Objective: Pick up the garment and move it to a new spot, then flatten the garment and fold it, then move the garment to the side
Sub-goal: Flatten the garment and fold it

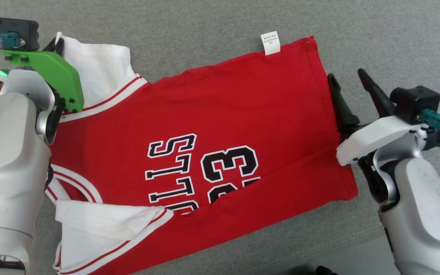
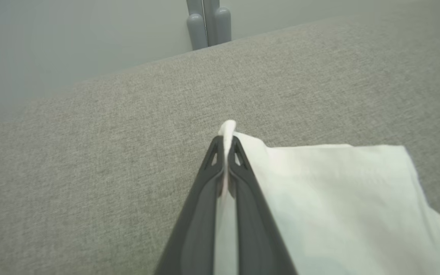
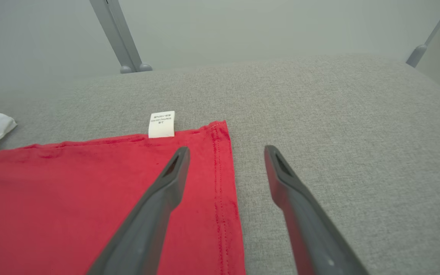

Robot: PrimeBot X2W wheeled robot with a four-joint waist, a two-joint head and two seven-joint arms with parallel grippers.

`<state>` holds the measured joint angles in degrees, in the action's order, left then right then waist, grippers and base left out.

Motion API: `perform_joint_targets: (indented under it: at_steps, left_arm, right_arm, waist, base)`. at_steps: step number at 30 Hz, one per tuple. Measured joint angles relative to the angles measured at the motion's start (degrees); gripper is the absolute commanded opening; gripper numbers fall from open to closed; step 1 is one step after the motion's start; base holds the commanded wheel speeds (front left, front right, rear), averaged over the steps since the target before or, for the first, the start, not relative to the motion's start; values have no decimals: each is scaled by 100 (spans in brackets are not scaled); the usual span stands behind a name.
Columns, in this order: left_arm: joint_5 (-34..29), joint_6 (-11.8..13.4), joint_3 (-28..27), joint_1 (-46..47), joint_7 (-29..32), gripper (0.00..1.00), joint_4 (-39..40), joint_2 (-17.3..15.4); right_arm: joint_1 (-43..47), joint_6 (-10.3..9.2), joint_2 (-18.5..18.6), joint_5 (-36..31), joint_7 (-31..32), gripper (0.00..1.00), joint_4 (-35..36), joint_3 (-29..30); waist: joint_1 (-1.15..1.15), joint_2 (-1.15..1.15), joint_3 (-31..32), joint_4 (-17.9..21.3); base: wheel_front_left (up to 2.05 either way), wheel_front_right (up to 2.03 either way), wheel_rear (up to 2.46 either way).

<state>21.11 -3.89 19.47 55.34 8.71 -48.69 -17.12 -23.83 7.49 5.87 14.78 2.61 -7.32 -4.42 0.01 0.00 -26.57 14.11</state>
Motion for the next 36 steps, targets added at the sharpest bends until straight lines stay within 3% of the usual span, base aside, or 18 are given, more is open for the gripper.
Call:
perform_joint_targets:
  at_steps: [7,12,22,23,26,31,32,36]
  left_arm:
    - [109,-127,26,-104,-597,0,478,97]
    - [265,-138,4,-519,-821,0,1088,147]
    - [349,163,1,-1304,-839,0,2350,148]
    - [355,182,4,-1340,-818,0,2420,145]
    - [367,229,9,-1425,-755,0,2621,124]
    - [401,291,13,-1550,-700,0,2835,77]
    - [402,297,14,-1579,-700,0,2866,69]
    - [426,338,8,-1745,-780,0,3036,41]
  right_arm:
    - [-748,1,625,-332,316,100,-847,70]
    - [-1328,1,955,-342,542,100,-1756,-189]
    - [-2169,1,1273,-198,476,100,-3295,-709]
    - [-2216,1,1284,-171,475,97,-3374,-767]
    - [-2390,1,1340,-66,426,49,-3570,-964]
    - [-2590,2,1395,254,400,25,-3810,-1432]
    - [-2622,4,1407,304,383,0,-3861,-1489]
    - [-2680,5,1446,486,148,0,-4019,-1606]
  waist:
    - [0,0,156,-343]
    - [0,0,221,-664]
    - [0,0,102,-1159]
    - [0,0,86,-1175]
    - [0,0,46,-1213]
    - [0,0,54,-1220]
    - [0,0,62,-1217]
    - [0,0,118,-1205]
  base:
    - [0,0,0]
    - [0,0,0]
    - [0,0,0]
    - [0,0,0]
    - [0,0,0]
    - [0,0,0]
    - [0,0,0]
    - [0,0,0]
